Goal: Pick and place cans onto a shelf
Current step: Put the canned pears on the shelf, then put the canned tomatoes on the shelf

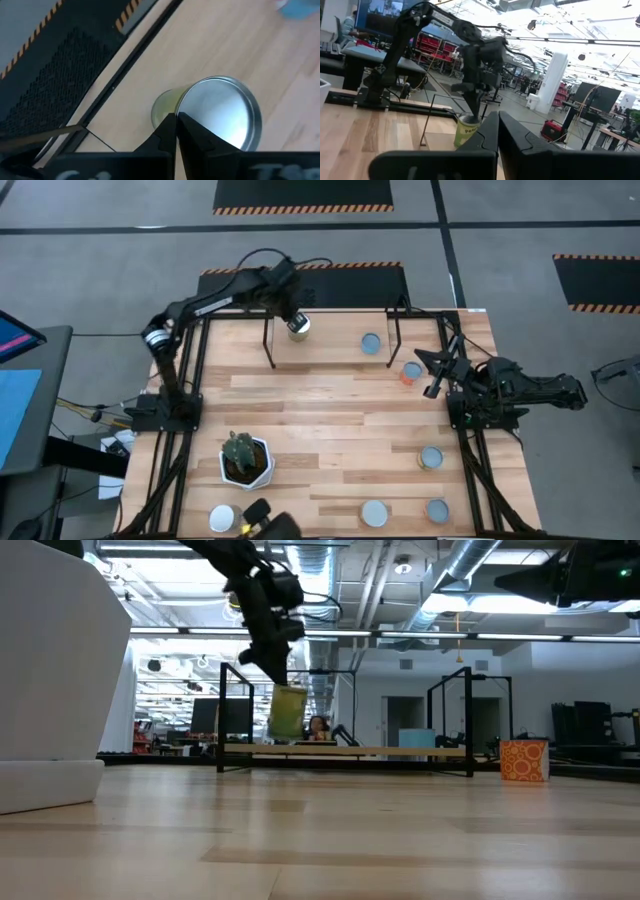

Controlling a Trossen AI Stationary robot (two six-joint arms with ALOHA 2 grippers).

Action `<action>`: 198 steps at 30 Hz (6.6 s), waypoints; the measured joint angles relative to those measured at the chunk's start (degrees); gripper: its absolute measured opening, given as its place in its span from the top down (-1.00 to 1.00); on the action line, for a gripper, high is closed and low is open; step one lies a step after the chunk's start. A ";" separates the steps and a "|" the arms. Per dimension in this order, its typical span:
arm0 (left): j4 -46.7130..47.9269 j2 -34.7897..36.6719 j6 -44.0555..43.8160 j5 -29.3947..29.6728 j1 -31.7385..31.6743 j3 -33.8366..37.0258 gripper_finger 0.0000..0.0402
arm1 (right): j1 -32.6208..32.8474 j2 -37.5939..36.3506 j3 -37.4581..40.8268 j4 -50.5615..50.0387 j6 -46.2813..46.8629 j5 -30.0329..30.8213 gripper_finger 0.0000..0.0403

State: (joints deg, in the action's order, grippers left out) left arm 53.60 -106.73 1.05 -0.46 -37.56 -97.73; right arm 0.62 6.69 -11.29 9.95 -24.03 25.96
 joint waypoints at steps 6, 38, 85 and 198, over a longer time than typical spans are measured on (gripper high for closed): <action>1.79 -4.17 1.50 0.26 -1.00 -3.59 1.00 | 0.00 0.01 0.00 -0.26 -0.42 0.07 0.88; 3.23 -4.03 4.62 6.02 -3.74 -3.63 1.00 | 0.00 0.01 0.00 -0.98 -0.46 0.07 0.88; 25.51 -3.29 -3.43 -26.44 23.00 -26.81 0.44 | 0.00 0.00 0.00 -1.00 -1.19 0.07 0.88; 17.69 8.68 -104.44 0.98 98.68 14.32 1.00 | 25.49 0.06 1.53 -17.83 33.04 -10.91 0.88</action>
State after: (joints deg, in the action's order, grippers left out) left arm 71.29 -98.05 -103.39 0.52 61.12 -83.41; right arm 26.11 6.74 -9.76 -7.88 9.00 15.05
